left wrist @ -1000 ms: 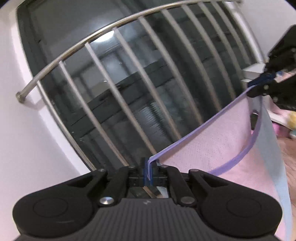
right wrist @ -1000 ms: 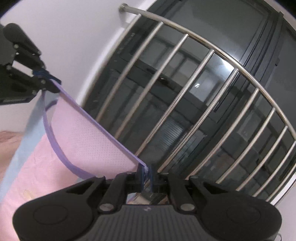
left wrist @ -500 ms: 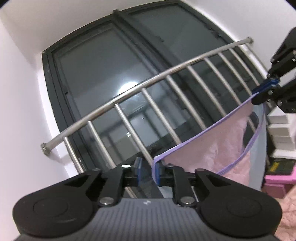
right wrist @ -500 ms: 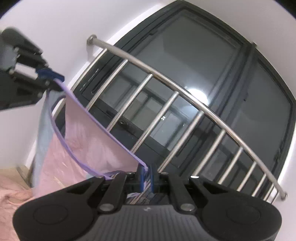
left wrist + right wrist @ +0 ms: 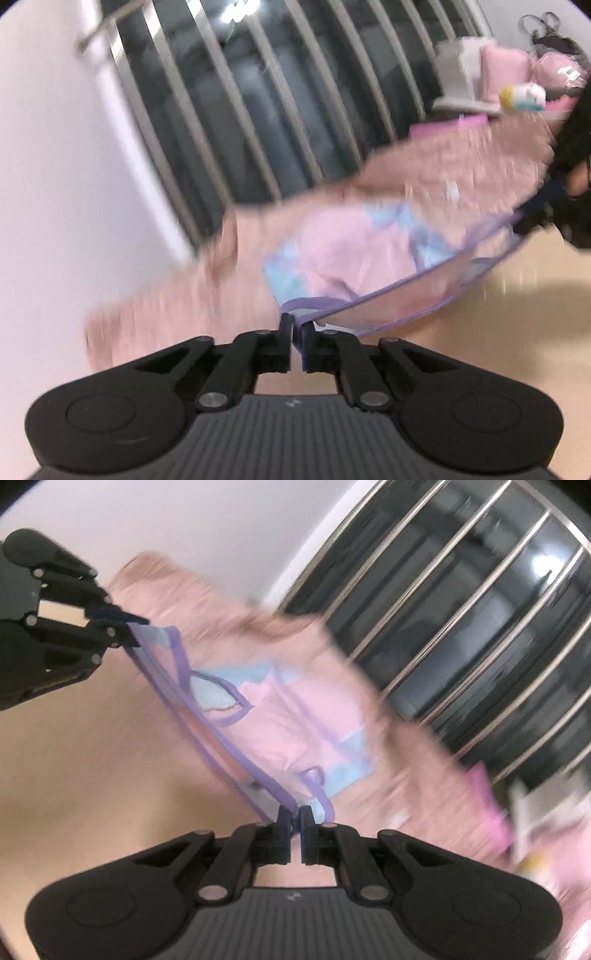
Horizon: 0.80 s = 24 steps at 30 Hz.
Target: Fold clothes
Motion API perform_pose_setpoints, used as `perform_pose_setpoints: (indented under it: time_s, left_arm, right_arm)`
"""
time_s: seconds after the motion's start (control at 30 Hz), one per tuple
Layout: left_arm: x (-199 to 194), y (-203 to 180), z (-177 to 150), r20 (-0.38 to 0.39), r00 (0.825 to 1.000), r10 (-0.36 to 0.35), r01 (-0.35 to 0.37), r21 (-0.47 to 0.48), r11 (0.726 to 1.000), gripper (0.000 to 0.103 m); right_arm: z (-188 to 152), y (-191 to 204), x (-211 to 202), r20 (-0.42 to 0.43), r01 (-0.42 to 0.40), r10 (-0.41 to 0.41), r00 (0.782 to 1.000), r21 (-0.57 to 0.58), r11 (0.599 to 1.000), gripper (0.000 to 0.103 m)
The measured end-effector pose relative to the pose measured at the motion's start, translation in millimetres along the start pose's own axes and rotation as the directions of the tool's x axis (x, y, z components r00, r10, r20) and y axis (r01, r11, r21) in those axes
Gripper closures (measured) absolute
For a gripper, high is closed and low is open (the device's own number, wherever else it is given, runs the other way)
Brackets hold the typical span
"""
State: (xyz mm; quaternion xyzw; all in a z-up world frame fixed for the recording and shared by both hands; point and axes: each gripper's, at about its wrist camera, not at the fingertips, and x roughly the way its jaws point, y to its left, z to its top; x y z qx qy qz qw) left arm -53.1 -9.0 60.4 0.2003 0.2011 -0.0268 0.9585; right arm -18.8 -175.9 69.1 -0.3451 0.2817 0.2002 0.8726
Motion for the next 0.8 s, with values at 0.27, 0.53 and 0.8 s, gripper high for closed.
perform_pose_setpoints:
  time_s: [0.27,0.53,0.8]
  left_arm:
    - [-86,-7,-69,-0.123,0.989,-0.083,0.063,-0.153,0.986,0.044]
    - [-37,37,-55,-0.148,0.976,-0.16,0.084,-0.425,0.901,0.031]
    - [3,35,-61,-0.194,0.938,-0.288,0.143,-0.54,0.829,0.101]
  right_arm:
    - [-82,94,-69,0.009,-0.189,0.191,0.982,0.207,0.96,0.069]
    - [-76,25,-63,0.075,-0.117,0.091,0.993,0.526,0.843,0.065]
    - [-71,10,-9,0.078,-0.175,0.172,0.982,0.719,0.672,0.066]
